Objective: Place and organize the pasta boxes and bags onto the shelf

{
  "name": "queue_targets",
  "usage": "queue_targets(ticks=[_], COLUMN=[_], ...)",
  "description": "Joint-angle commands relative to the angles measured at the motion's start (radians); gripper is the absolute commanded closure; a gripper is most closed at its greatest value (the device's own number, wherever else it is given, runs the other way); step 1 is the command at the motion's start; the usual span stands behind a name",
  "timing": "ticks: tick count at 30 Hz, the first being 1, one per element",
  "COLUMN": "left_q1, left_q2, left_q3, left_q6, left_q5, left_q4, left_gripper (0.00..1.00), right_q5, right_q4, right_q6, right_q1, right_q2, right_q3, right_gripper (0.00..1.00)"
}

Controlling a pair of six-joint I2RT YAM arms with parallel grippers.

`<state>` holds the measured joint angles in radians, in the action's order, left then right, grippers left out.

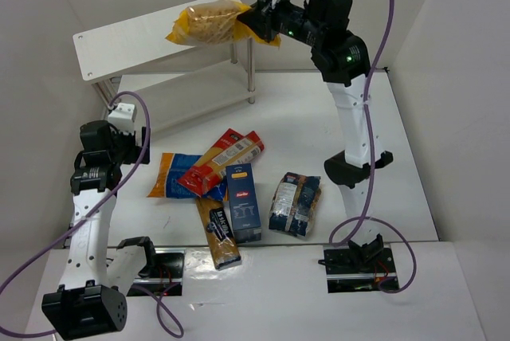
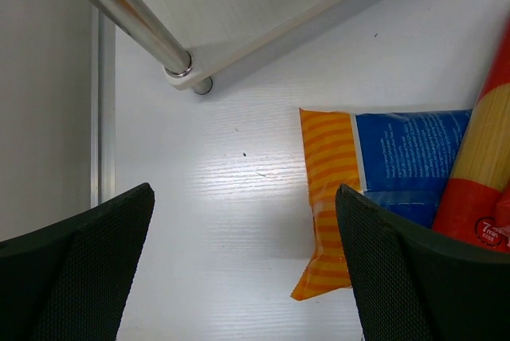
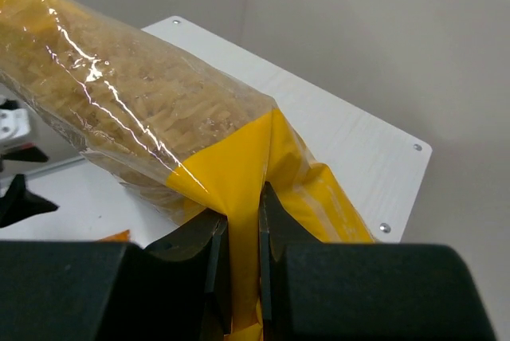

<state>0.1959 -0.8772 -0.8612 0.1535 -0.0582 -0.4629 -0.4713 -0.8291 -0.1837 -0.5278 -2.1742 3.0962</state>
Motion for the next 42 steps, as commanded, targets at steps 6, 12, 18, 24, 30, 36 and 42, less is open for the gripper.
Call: queue_targets(ticks=[6, 12, 18, 24, 30, 36, 42], left_q1=[0.016, 0.025, 0.034, 0.034, 0.034, 0.034, 0.034], left_q2=[-0.002, -0.002, -0.002, -0.011, -0.011, -0.032, -0.042], left_q3=[0.001, 0.001, 0.001, 0.001, 0.001, 0.010, 0.010], left_q6=[0.003, 0.003, 0.003, 0.003, 0.003, 0.003, 0.003], left_q5=[-0.015, -0.025, -0.025, -0.025, -0.025, -0.016, -0.006], left_q4=[0.032, 0.032, 0.032, 0.023, 0.023, 0.023, 0.023], left_gripper=[0.00, 0.00, 0.00, 0.00, 0.00, 0.00, 0.00], right_q5=[0.221, 0.347, 0.425, 0.528, 0.640, 0.724, 0.737], right_q4=[0.280, 0.334, 0.393, 0.433, 0.498, 0.599, 0.647], right_q6=[-0.069, -0.131, -0.155, -0.174, -0.195, -0.186, -0.206], right_q1=[-0.023, -0.072, -0.090, -0.112, -0.121, -0.130, -0.152], right_q2=[-0.064, -0.093, -0.125, -0.157, -0.229, -0.283, -0.306], right_q3=[0.041, 0.041, 0.041, 0.041, 0.041, 0.041, 0.041], right_gripper=[1.00, 1.00, 1.00, 1.00, 1.00, 1.00, 1.00])
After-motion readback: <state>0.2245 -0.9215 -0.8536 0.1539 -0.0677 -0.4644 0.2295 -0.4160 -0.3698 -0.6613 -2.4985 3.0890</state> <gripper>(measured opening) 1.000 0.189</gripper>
